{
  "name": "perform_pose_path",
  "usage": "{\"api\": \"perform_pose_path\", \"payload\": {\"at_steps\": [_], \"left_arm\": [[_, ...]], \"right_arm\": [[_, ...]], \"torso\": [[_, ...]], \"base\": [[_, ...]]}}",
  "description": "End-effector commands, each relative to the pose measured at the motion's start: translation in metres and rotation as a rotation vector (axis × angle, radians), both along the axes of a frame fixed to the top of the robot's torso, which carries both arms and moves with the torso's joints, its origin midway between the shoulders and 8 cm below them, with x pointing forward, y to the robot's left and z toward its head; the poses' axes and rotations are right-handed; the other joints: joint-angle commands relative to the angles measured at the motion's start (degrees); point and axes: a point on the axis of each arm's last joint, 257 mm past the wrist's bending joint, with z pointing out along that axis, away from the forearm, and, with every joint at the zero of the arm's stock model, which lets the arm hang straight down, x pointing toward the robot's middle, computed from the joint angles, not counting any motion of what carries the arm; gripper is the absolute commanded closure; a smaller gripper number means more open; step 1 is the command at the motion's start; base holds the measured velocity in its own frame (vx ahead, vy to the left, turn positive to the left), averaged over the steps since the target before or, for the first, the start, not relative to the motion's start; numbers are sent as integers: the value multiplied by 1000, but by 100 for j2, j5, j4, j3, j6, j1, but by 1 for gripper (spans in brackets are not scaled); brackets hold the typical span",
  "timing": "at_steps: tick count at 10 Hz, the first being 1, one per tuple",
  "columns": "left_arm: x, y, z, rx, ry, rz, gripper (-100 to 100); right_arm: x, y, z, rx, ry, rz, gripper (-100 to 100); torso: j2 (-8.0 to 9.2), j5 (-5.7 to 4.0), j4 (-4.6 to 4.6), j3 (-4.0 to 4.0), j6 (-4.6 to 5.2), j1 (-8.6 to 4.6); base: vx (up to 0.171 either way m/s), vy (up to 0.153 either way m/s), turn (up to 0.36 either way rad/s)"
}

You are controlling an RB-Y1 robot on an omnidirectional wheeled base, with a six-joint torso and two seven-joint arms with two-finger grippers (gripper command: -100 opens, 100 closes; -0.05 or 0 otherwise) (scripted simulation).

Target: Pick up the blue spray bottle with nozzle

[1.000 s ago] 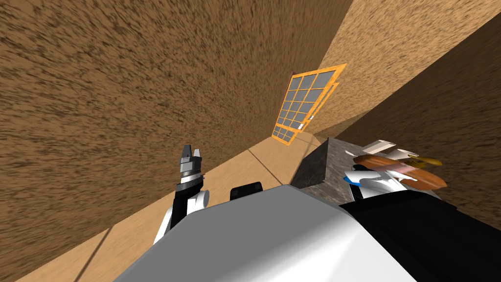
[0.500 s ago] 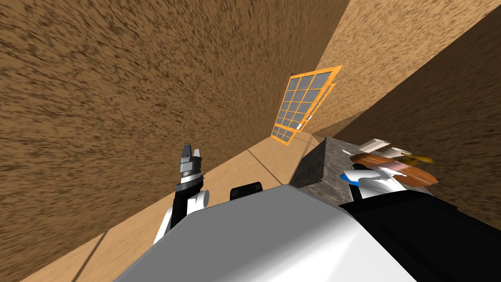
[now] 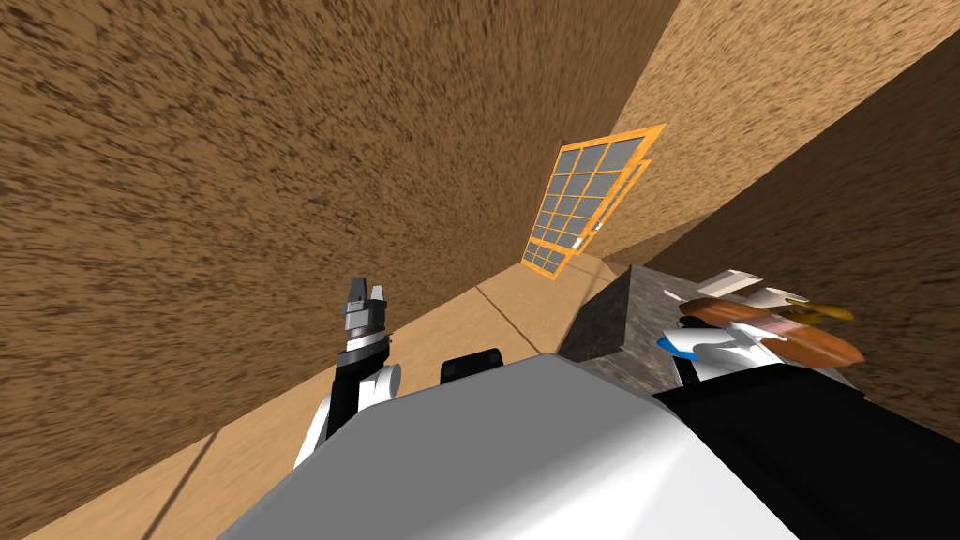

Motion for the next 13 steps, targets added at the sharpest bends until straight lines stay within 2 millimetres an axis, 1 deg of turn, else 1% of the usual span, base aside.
{"api": "perform_pose_path", "payload": {"at_steps": [1, 2, 4, 5, 7, 9, 10, 12, 13], "left_arm": [[0, 0, 0, 0, 0, 0, 0], [0, 0, 0, 0, 0, 0, 0], [0, 0, 0, 0, 0, 0, 0], [0, 0, 0, 0, 0, 0, 0], [0, 0, 0, 0, 0, 0, 0], [0, 0, 0, 0, 0, 0, 0], [0, 0, 0, 0, 0, 0, 0], [0, 0, 0, 0, 0, 0, 0], [0, 0, 0, 0, 0, 0, 0]], "right_arm": [[-13, -2, -3, 4, -3, -11, 100], [-14, -2, -4, 4, -3, -12, 100], [-38, -4, -4, 6, -4, -36, 100], [-28, -6, 2, -6, -13, -17, 100], [-38, -4, -4, 6, -5, -37, 100], [-65, -7, -2, 5, -6, -64, 100], [-63, -7, -1, 3, -7, -61, 100], [-91, -9, 4, 0, 0, -89, 100], [-92, -9, 3, 0, -7, -95, 100]], "torso": [[0, 0, 0, 0, 0, 0], [0, -8, 0, 0, -1, -1], [1, -14, 0, 1, 4, -7], [3, -18, 1, 2, 2, -5], [3, -18, 1, 2, 6, -13], [6, -22, 2, 4, 9, -16], [10, -24, 4, 7, 8, -12], [10, -21, 4, 7, 11, -11], [9, -21, 4, 7, 10, -8]], "base": [[-4, 30, 99], [-3, 22, 40], [0, 28, 108], [-2, 21, 35], [-1, 5, -1], [-3, 21, 116], [-1, 24, 45], [5, 30, 101], [5, 24, 49]]}}
